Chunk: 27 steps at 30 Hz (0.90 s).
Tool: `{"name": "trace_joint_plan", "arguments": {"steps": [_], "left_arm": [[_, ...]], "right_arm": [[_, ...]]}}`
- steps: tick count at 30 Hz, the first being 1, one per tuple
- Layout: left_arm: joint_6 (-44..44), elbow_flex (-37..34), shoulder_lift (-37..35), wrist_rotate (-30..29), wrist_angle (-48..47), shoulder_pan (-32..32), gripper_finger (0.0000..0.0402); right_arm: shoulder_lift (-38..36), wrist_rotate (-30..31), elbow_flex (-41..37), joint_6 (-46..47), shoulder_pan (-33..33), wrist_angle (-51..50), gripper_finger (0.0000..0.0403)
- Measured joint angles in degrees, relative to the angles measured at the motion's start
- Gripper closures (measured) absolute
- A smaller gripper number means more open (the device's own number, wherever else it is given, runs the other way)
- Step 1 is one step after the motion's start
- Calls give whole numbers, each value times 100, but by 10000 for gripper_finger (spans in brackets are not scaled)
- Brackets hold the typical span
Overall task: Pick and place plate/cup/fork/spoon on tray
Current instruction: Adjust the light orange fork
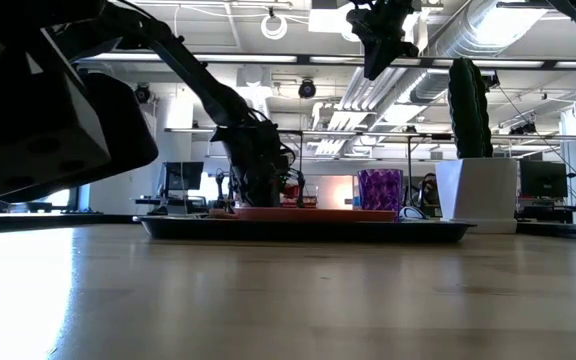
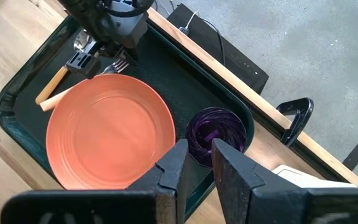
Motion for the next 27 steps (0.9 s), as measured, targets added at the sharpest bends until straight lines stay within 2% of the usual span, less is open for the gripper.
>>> {"name": "trace_joint_plan", "arguments": {"steps": [20, 27], "left_arm": [[-6, 3, -40, -121, -434, 0, 368], [-7, 237, -42, -615, -790, 2, 393]], "right_arm": [[0, 0, 0, -20, 0, 0, 339], [0, 0, 0, -20, 2, 2, 339]]}}
